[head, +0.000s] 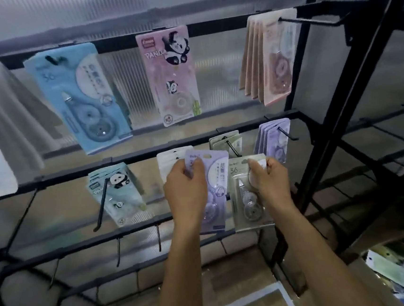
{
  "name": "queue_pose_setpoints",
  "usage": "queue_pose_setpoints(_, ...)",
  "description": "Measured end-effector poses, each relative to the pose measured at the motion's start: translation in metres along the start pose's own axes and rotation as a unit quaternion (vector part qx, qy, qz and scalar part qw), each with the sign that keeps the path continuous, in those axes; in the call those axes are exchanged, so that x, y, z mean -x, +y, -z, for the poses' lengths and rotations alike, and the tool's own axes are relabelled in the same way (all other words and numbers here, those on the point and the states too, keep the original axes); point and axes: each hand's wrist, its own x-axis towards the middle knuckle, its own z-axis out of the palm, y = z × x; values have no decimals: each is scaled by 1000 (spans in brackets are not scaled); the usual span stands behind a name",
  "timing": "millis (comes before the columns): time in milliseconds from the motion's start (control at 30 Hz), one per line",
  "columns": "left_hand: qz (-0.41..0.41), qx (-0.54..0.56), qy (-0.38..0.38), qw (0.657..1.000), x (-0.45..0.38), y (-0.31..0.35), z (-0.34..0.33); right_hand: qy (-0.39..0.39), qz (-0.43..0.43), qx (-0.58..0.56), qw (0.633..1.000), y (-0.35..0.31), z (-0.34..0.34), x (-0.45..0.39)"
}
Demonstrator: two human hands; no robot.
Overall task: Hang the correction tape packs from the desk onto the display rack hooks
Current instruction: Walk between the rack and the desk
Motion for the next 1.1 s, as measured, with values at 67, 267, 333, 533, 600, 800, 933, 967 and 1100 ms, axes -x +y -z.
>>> queue_pose_setpoints(67,0,-28,7,1000,4,3,-8,-7,11,27,1000,2,2,-12)
queue_pose_setpoints(267,-8,-54,45,997,9,8,-20,-46,22,43,998,12,-4,-30)
queue_pose_setpoints(333,-12,-74,45,996,9,9,-24,-39,27,53,997,15,-6,-34)
queue_pose_setpoints(533,-46,-135,51,988,8,12,-29,-49,45,69,995,23,-11,-45)
queue_pose_setpoints(600,-52,-132,43,989,7,15,-33,-58,41,94,993,22,-16,-52)
queue_pose_setpoints(800,-38,-141,27,989,-3,19,-42,-81,50,154,984,9,-32,-75)
queue_pose_setpoints(933,-21,-143,25,989,-9,17,-47,-76,65,196,976,3,-37,-87)
queue_pose_setpoints(967,-23,-138,25,990,-9,16,-47,-77,66,202,974,3,-38,-89)
queue_pose_setpoints(1100,-11,-108,25,994,-12,12,-50,-58,43,172,982,2,-34,-94)
